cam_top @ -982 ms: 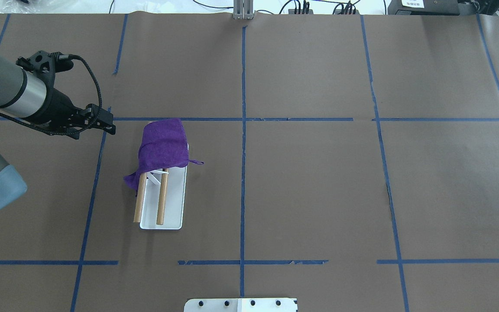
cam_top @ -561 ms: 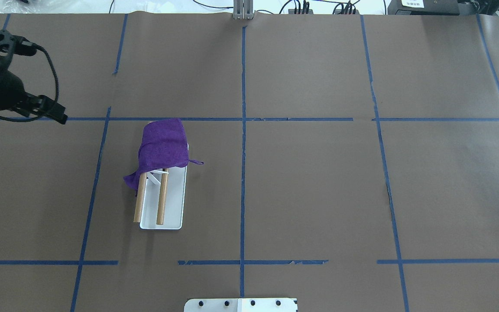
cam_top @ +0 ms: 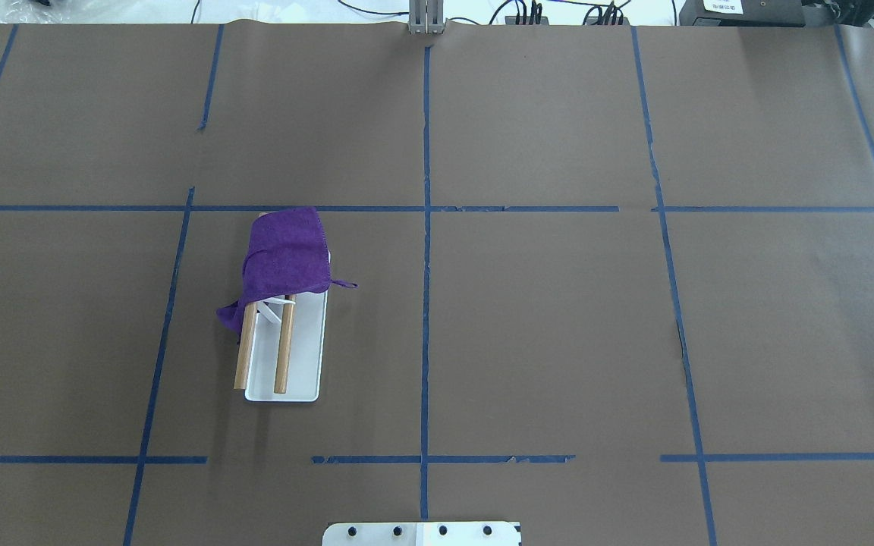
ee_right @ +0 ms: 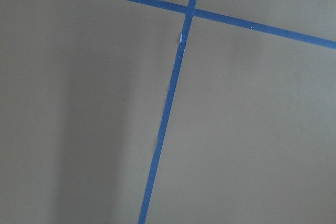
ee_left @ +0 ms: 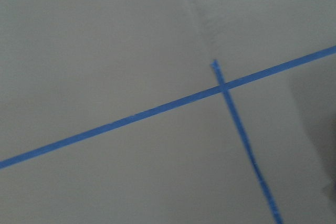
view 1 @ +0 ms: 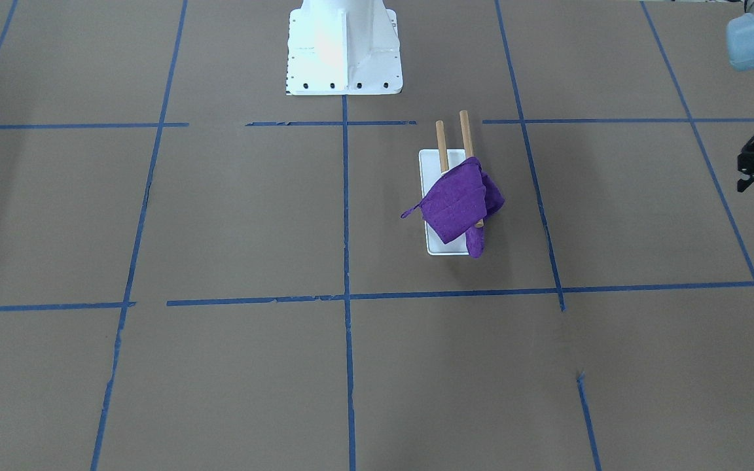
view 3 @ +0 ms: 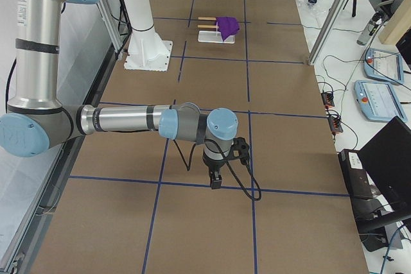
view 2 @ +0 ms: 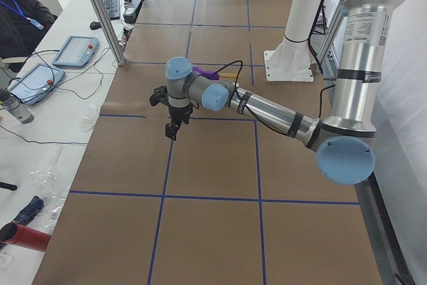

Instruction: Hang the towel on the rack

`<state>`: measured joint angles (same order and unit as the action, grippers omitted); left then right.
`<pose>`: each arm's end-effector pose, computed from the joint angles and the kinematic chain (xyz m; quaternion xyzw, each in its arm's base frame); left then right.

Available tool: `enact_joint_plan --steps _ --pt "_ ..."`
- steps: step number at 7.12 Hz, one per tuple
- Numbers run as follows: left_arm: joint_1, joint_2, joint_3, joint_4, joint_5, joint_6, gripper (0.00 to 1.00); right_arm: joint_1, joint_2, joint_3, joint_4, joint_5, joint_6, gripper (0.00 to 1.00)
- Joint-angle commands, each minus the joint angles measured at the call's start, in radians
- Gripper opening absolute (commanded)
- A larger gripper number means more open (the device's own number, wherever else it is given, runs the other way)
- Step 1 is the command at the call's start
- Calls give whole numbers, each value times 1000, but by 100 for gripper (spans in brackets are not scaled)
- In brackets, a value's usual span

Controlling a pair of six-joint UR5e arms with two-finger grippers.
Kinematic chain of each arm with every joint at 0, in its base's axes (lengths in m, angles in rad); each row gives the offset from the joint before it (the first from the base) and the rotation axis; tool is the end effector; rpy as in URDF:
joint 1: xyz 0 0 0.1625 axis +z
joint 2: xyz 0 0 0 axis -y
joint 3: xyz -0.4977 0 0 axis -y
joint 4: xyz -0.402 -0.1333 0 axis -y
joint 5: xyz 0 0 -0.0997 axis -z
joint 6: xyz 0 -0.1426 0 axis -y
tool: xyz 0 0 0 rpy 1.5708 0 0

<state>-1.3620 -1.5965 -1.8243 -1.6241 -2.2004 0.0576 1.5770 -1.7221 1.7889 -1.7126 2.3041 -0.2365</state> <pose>0.0618 -0.5298 0.6256 0.1338 0.3164 0.1753 0.9226 0.0404 -0.4173 0.7408 0.0086 -0.3598 -0.0938 0.9282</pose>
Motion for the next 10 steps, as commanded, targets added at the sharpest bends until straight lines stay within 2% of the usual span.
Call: enact_joint_plan --steps 1,2,4,6,7,9,10 --pt "-92 84 17 0 -2 67 100 1 -37 9 80 3 84 100" --pt "-92 90 55 -3 1 65 100 1 -36 14 82 3 113 100" --pt "-191 92 48 16 -10 54 100 1 -33 14 82 3 114 100" --pt "-190 90 91 58 -12 59 100 1 -31 14 82 3 114 100" --pt "-198 101 73 58 -18 65 100 1 -31 15 82 3 115 100" --pt "-198 104 62 58 -153 58 100 1 -27 14 82 3 118 100" --pt "-198 110 40 56 -166 57 100 1 -25 14 84 3 118 100"
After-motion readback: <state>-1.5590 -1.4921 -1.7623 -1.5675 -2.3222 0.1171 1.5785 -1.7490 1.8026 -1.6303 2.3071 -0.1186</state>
